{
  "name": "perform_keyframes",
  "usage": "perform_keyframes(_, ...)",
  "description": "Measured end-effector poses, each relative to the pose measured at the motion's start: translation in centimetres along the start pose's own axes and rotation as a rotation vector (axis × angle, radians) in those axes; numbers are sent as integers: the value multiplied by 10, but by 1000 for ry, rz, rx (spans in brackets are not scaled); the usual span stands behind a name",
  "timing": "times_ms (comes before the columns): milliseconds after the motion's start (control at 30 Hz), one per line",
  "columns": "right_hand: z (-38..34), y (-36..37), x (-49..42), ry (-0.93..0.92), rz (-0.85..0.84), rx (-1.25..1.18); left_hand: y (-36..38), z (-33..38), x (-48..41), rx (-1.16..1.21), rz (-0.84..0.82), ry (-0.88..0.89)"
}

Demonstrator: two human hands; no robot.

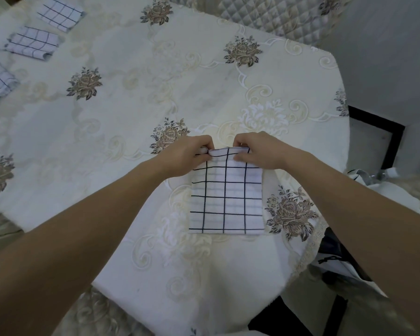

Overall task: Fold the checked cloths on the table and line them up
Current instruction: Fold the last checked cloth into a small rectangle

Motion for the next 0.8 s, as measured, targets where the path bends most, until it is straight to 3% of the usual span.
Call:
perform_keyframes(200, -26, -15, 22, -74, 147, 293, -12, 10, 16, -48, 155, 109)
perform_keyframes(433, -38, 14, 76, -212, 320, 374, 2, 18, 54, 26, 207, 139)
perform_keyframes(567, -26, 44, 98, -257, 467, 313, 23, 14, 76, -52, 240, 171)
perform_keyframes(800, -11, 85, 107, -307, 459, 238, 58, 5, 100, -166, 311, 184)
Point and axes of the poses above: each hand's wrist, its own x-axis away from the middle knuckle, its own y-axis out of the palm, z = x × y, the point moved 2 cm from there along -x, towards the middle knuckle, and after that the axes turned 3 degrees about z, right-handed, at the moved point
